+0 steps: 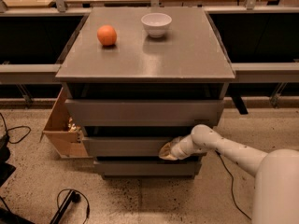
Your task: Close middle drawer
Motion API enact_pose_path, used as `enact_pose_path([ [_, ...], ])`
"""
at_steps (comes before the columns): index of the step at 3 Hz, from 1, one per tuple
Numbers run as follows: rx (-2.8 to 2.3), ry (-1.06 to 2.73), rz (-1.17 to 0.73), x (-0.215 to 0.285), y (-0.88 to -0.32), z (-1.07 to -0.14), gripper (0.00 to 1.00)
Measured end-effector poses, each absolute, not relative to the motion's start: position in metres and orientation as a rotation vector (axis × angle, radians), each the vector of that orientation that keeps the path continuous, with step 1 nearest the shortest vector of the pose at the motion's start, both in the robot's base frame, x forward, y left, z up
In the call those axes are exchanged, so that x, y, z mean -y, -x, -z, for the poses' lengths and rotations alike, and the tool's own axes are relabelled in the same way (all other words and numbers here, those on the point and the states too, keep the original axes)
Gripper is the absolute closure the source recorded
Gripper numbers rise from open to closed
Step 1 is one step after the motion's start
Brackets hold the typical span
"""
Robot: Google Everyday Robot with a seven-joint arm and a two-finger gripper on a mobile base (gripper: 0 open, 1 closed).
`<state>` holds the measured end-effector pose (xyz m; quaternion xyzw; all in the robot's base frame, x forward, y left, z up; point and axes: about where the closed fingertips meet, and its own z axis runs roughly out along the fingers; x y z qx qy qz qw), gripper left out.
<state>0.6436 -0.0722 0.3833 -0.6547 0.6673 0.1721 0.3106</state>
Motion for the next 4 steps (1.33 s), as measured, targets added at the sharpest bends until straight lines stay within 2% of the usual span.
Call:
enact_pose_path([
  [1,-1.762,1.729,-0.455,0.072,-0.643,-0.383,0.55],
  [2,-1.762,1.751,-0.470,0.068,-0.620,-0.390,0.58],
  [3,-1.802,1.718,-0.447,0.077,-0.588,-0.425,0.82],
  [4,-1.868,1.752,-0.469,0.087,-0.525,-0.469,1.00],
])
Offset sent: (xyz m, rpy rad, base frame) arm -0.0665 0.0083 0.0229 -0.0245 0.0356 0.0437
